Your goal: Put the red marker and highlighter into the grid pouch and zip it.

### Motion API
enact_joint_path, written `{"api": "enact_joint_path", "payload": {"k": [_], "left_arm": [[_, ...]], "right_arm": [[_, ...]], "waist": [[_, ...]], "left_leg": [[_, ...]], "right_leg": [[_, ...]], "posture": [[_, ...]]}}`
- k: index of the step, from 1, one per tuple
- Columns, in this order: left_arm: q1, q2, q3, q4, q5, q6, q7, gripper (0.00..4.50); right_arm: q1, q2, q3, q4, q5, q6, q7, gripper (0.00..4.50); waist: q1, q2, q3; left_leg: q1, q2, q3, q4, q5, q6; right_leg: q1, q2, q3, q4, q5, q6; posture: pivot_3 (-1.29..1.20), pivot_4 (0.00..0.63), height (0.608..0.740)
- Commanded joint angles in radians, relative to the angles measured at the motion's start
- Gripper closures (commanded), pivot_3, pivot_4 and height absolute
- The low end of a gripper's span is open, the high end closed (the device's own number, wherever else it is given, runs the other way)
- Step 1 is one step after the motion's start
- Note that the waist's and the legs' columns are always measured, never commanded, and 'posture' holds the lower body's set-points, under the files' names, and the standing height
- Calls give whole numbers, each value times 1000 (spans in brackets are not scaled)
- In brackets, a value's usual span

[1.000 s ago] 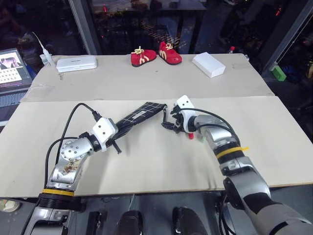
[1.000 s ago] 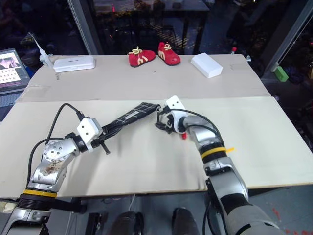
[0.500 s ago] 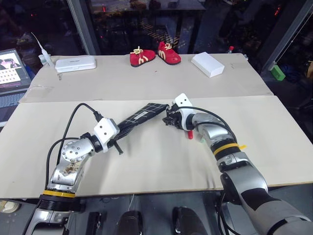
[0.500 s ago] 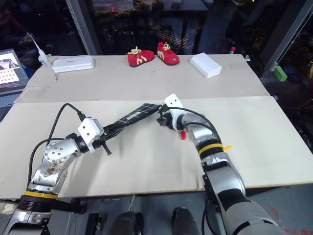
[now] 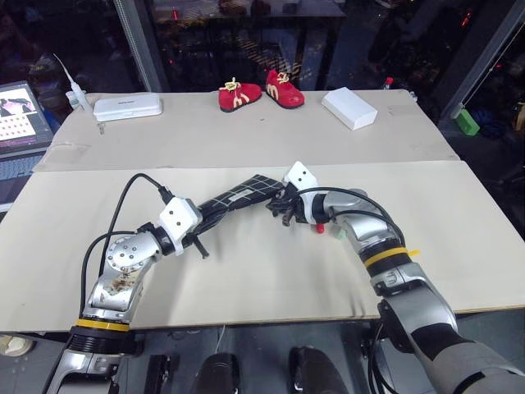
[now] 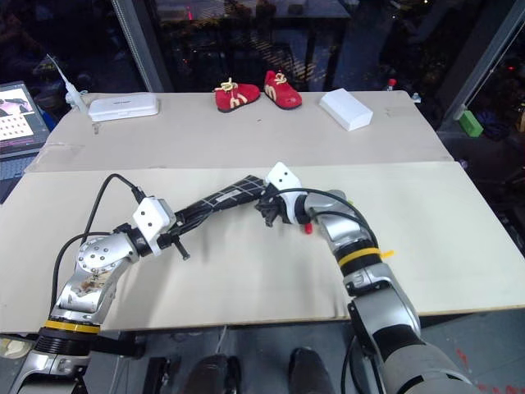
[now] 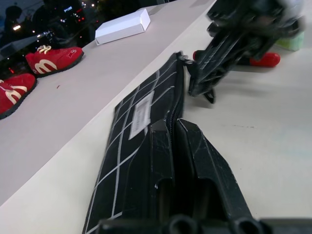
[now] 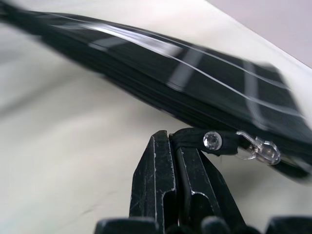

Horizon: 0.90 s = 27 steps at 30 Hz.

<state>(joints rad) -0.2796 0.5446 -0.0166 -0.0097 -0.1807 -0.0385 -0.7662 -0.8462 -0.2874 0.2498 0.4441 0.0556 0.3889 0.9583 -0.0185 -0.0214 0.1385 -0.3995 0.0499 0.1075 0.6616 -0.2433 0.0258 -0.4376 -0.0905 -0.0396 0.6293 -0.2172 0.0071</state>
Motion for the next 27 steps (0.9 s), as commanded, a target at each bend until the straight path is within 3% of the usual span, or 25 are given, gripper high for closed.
{"api": "enact_joint_path", "payload": {"k": [1, 10, 17, 23, 24, 25, 27], "left_arm": [[-19, -4, 7, -21, -3, -5, 4, 4500], [-26, -7, 2, -10, -3, -9, -6, 4500], [-46, -13, -3, 14, -3, -16, -17, 4500], [-51, -17, -7, 25, 0, -25, -24, 4500], [-51, -18, -7, 28, 0, -27, -25, 4500], [-51, -19, -7, 29, 0, -28, -26, 4500], [-45, -20, -6, 31, 2, -35, -27, 4500]], "right_arm": [[-8, -2, 35, -100, 16, 20, 61, 4489], [-6, 32, 101, -143, 7, 34, 102, 4489], [-83, 151, 84, -45, -13, 28, 2, 4489], [-88, 154, 105, -47, -17, 32, 36, 4489], [-93, 155, 85, -5, -25, 9, 2, 4181], [-98, 157, 68, 26, -31, -7, -24, 4181], [-97, 133, 72, 53, -48, -16, -23, 3558]], "waist": [[0, 0, 0], [2, 0, 0], [0, 0, 0], [6, 0, 0], [5, 0, 0], [5, 0, 0], [4, 0, 0]], "left_leg": [[0, 0, 0, 0, 0, 0], [0, 0, 0, 0, 0, 0], [1, 0, 0, 0, 0, -1], [-1, 0, 0, 0, 0, 0], [-2, 0, 0, 0, 0, 0], [-1, 0, 0, 0, 0, 0], [0, 0, 0, 0, 0, -1]], "right_leg": [[0, 0, 0, 0, 0, 0], [0, 0, 0, 0, 0, 0], [0, 1, 0, 1, 0, 0], [0, 0, -1, 1, 0, 0], [0, 0, -1, 1, 0, 0], [0, 0, -1, 1, 0, 0], [0, 0, -1, 1, 0, 0]], "posture": [[0, 150, 740], [0, 150, 740], [0, 150, 740], [0, 150, 740], [0, 150, 740], [0, 150, 740], [0, 150, 740]]}}
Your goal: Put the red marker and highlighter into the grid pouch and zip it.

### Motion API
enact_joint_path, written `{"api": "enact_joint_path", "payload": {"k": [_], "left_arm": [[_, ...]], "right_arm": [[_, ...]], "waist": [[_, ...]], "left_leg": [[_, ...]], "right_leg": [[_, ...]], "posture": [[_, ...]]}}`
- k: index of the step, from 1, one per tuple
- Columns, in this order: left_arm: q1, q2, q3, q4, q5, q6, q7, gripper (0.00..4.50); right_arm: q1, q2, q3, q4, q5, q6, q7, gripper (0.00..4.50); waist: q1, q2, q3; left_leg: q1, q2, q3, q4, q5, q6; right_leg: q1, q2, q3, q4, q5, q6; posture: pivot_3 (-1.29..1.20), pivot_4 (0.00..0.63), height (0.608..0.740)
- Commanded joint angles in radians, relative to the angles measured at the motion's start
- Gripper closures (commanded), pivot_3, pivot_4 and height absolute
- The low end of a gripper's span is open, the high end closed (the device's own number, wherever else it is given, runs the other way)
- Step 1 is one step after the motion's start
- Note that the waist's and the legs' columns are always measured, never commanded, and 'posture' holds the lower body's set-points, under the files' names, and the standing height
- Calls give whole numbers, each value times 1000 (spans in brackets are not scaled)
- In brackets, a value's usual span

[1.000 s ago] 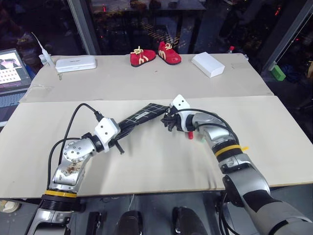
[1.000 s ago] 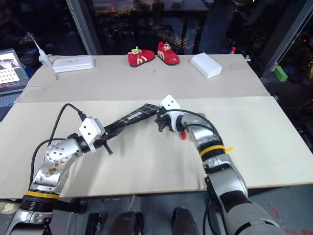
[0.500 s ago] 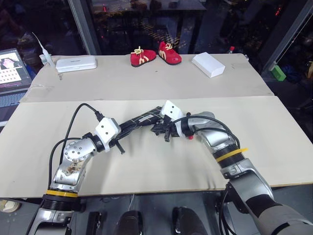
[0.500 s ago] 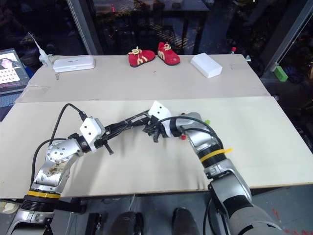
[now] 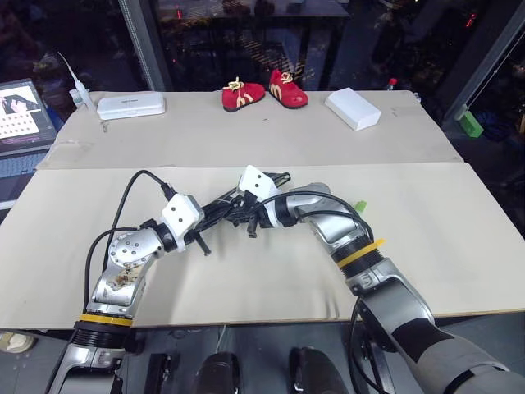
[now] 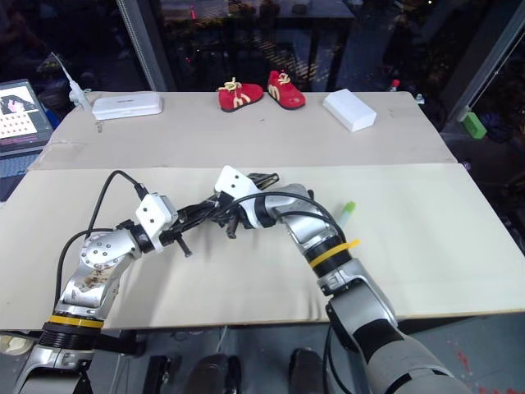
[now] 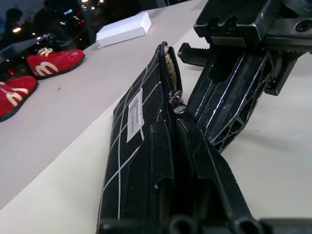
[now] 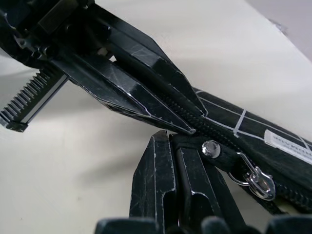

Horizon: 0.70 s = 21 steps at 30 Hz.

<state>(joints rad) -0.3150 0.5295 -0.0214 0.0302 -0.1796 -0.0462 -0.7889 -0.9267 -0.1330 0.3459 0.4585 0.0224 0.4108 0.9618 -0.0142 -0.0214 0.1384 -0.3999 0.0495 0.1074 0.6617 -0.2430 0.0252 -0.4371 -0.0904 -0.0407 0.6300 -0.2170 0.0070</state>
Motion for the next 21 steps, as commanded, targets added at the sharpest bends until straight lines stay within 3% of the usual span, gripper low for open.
{"api": "enact_joint_path", "payload": {"k": [1, 6, 10, 13, 17, 21], "left_arm": [[-6, -5, -1, -9, 1, -30, -5, 4500], [2, -9, 1, -12, 1, -36, -8, 4500], [5, -9, 5, -15, -2, -40, -10, 4500], [10, -11, 10, -20, -8, -44, -12, 4500], [22, -16, 19, -18, -12, -58, -9, 4500], [36, -19, 24, -15, -16, -72, -8, 4500]], "right_arm": [[-14, -33, -18, 38, -17, -29, -16, 3235], [46, -111, -32, -73, 51, 84, 91, 1563], [151, -244, -74, -315, 167, 193, 219, 1563], [223, -334, -144, -477, 245, 250, 235, 1563], [320, -419, -330, -631, 254, 348, 51, 1563], [332, -398, -468, -662, 210, 525, -219, 1563]], "waist": [[0, 0, 0], [0, 0, 0], [2, 0, 0], [5, 0, 0], [7, 0, 0], [0, 0, 0]], "left_leg": [[0, 0, 0, 0, 0, 0], [0, 0, 0, 0, 0, 0], [-1, 0, 0, 0, 0, 0], [-1, 0, -1, 0, 0, 1], [0, 0, -2, 1, 0, 1], [2, 0, 0, 1, 0, 1]], "right_leg": [[0, 0, 0, 0, 0, 0], [0, 0, 0, 0, 0, 0], [0, 0, 0, 0, 0, 0], [0, -1, 0, -1, 0, 0], [1, 0, 0, -1, 0, 0], [1, 0, 1, 0, 0, 0]], "posture": [[0, 150, 740], [0, 150, 740], [0, 150, 740], [0, 150, 740], [0, 150, 740], [0, 150, 740]]}}
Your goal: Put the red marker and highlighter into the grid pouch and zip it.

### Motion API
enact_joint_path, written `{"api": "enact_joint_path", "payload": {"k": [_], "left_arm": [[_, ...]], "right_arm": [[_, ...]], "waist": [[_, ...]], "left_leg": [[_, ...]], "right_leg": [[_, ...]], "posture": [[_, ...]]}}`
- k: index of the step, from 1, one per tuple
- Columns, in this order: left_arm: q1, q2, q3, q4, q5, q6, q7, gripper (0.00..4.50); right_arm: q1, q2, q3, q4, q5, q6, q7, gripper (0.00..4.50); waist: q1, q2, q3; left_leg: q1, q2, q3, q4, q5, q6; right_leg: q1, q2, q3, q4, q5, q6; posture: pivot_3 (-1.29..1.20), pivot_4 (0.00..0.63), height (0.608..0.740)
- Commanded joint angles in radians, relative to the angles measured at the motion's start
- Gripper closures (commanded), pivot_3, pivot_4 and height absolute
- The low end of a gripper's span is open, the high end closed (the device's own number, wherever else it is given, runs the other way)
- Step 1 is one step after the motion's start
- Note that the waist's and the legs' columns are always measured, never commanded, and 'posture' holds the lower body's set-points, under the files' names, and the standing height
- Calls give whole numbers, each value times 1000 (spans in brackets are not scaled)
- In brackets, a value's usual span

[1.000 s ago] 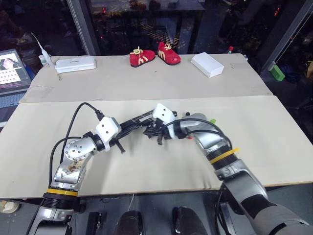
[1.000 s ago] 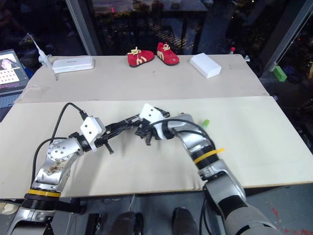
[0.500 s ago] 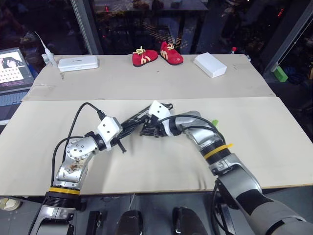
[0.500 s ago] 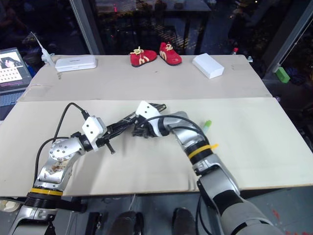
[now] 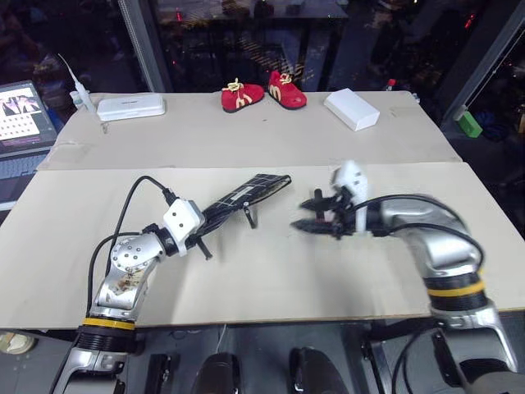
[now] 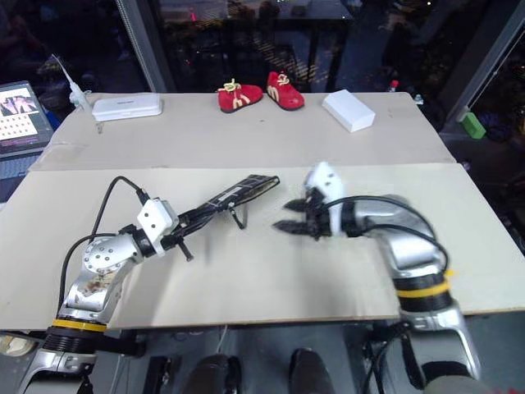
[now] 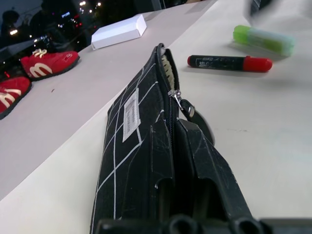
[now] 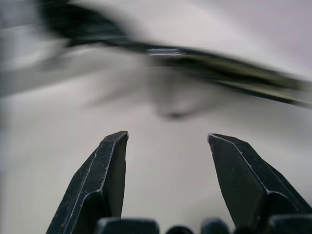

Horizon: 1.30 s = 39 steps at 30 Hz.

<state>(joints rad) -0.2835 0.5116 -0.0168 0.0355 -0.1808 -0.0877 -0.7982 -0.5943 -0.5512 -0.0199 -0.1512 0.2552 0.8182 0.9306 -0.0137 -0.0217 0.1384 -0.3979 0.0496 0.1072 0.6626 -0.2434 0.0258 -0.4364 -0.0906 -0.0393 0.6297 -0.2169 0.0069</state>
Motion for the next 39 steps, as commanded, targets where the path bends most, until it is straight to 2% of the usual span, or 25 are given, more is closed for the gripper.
{"api": "enact_joint_path", "payload": {"k": [1, 7, 13, 19, 25, 39], "left_arm": [[7, -2, 18, -18, -16, -35, -1, 4500], [-3, -20, -3, 4, -13, -53, -12, 4500], [-36, -35, -8, 48, -6, -70, -23, 4500], [-33, -38, -5, 51, -2, -80, -22, 4500], [-15, -33, 3, 46, 0, -83, -16, 4500], [6, -31, 11, 27, -8, -77, -6, 4500]], "right_arm": [[5, 32, -136, -68, -25, 172, -241, 1563], [70, 103, -174, -213, -54, 364, -463, 1563], [65, 146, -132, -233, -100, 400, -606, 1563], [85, 158, -101, -213, -125, 361, -673, 1563], [83, 248, -151, -149, -131, 380, -759, 1563], [109, 311, -145, -83, -129, 339, -817, 1563]], "waist": [[-1, 0, 0], [3, 0, 0], [2, 0, 0], [0, 0, 0], [-1, 0, 0], [-1, 0, 0]], "left_leg": [[0, 0, 0, 0, 0, 0], [-2, -1, 0, 0, 0, 0], [-1, -1, -1, 0, 0, 0], [-2, -1, -1, 0, 0, 0], [-1, -1, -1, 0, 0, 0], [-1, -1, -1, 0, 0, 0]], "right_leg": [[0, 0, 0, 0, 0, 0], [0, 0, 0, -1, 0, 0], [0, 0, 0, -1, 0, 0], [0, 0, 0, -2, 0, 0], [0, 0, 0, -1, 0, 0], [0, 0, 0, -1, 0, 0]], "posture": [[0, 150, 740], [0, 150, 740], [0, 150, 740], [0, 150, 740], [0, 150, 740], [0, 150, 740]]}}
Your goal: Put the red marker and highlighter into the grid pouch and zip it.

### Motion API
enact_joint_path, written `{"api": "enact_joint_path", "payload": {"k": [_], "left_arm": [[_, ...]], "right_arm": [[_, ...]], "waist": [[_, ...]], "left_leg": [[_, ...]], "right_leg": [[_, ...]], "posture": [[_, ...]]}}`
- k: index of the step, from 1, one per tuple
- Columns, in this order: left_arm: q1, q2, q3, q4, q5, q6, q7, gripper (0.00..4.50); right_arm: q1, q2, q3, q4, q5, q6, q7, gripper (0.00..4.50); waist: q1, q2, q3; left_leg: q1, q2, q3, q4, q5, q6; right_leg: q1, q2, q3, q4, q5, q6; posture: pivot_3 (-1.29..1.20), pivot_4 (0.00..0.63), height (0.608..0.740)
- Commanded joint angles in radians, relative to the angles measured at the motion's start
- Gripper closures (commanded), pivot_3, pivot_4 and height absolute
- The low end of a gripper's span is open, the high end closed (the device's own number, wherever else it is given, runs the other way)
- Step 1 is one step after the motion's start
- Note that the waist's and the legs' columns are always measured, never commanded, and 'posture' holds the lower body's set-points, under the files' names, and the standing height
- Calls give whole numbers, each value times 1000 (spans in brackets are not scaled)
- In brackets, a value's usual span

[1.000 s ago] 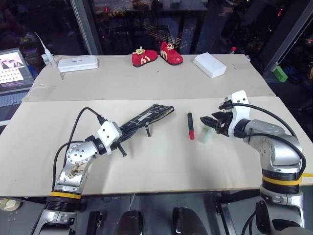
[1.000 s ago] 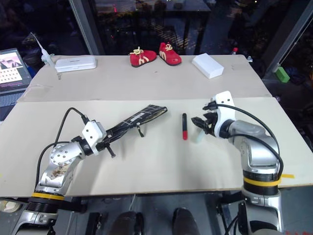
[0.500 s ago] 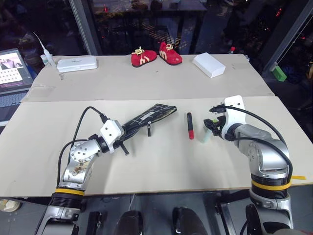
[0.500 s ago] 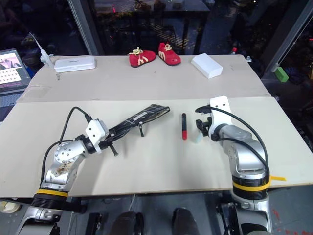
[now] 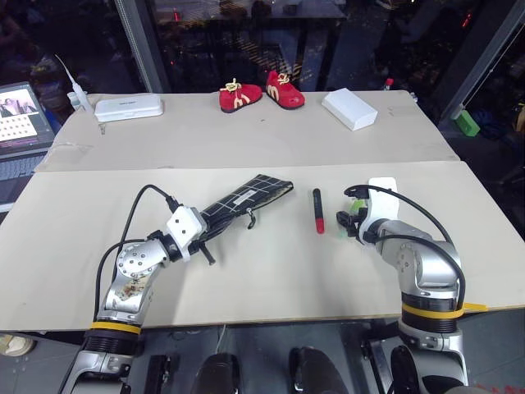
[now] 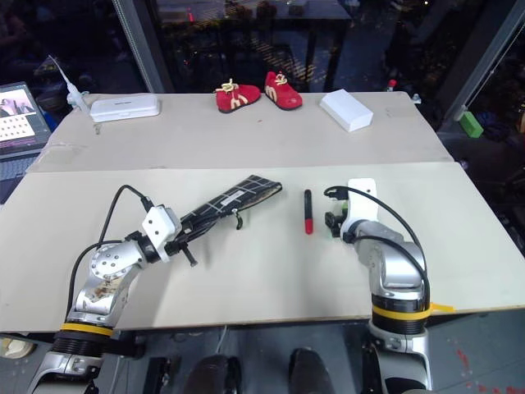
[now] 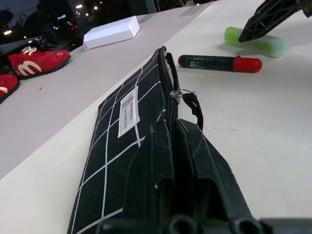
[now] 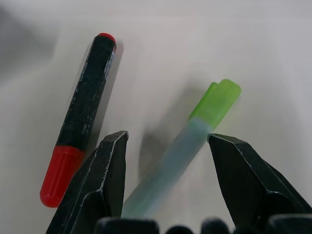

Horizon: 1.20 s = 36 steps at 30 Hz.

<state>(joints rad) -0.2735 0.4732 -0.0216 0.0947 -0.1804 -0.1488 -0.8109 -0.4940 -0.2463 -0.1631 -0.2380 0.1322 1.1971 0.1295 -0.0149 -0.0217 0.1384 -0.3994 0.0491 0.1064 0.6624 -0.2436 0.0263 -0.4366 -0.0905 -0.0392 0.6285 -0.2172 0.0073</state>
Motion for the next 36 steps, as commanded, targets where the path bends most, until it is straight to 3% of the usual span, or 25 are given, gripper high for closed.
{"api": "enact_joint_path", "payload": {"k": [1, 9, 13, 14, 17, 23, 25, 28, 32, 36], "left_arm": [[-4, 8, 18, -33, -9, -14, 7, 4500], [-10, 16, 26, -39, -12, -11, 7, 4500], [-12, 19, 27, -47, -14, -9, 9, 4500], [-12, 20, 28, -50, -14, -8, 10, 4500], [-14, 23, 29, -55, -16, -6, 11, 4500], [-17, 29, 31, -58, -19, -5, 9, 4500], [-19, 32, 31, -59, -26, -1, 2, 4500], [-20, 38, 29, -64, -34, 2, -10, 4500], [-26, 41, 26, -62, -41, 5, -18, 4500], [-24, 39, 25, -69, -45, 10, -22, 4500]], "right_arm": [[12, 9, 1, 8, -7, -43, -18, 1563], [62, 21, 13, 70, -27, -103, -47, 1563], [68, 23, 22, 81, -26, -147, -49, 2521], [69, 22, 24, 84, -25, -157, -45, 3034], [66, 18, 21, 95, -26, -181, -40, 3936], [51, 3, 15, 115, -27, -214, -31, 4058], [24, -27, 30, 131, -43, -310, -9, 4058], [-10, -134, 133, 136, -60, -510, 156, 4058], [-7, -357, 310, 121, -181, -943, 400, 4058], [-69, -459, 377, 219, -280, -1214, 461, 4058]], "waist": [[0, 0, 0], [0, 0, 0], [-2, 0, 0], [-3, 0, 0], [-5, 0, 0], [-5, 0, 0], [-5, 0, 0], [-5, 0, 0], [-3, 0, 0], [-3, 0, 0]], "left_leg": [[0, 0, 0, 0, 0, 0], [1, 0, 0, 0, 0, 0], [3, 0, 0, 0, 0, 0], [3, 0, 0, 0, 0, 0], [3, 0, -1, 0, 0, 0], [3, 0, -1, 0, 0, 0], [3, 0, -1, 0, 0, 0], [2, 0, 0, 0, 0, 0], [0, 0, -1, -1, -1, 1], [0, 0, 0, -1, -1, 1]], "right_leg": [[0, 0, 0, 0, 0, 0], [1, 0, 0, 0, 0, 0], [3, 0, 0, 0, 0, 0], [3, 0, 0, 0, 0, 0], [3, 0, 0, 0, 0, 0], [3, 0, 0, 0, 0, 0], [3, 0, 0, 0, 0, 0], [2, 0, 1, 0, 0, 0], [0, 1, 0, -1, -1, 1], [1, 0, 0, -2, -1, 1]], "posture": [[0, 150, 740], [0, 150, 740], [0, 150, 740], [0, 150, 740], [0, 150, 740], [0, 150, 740], [0, 150, 740], [0, 150, 740], [0, 150, 740], [0, 150, 740]]}}
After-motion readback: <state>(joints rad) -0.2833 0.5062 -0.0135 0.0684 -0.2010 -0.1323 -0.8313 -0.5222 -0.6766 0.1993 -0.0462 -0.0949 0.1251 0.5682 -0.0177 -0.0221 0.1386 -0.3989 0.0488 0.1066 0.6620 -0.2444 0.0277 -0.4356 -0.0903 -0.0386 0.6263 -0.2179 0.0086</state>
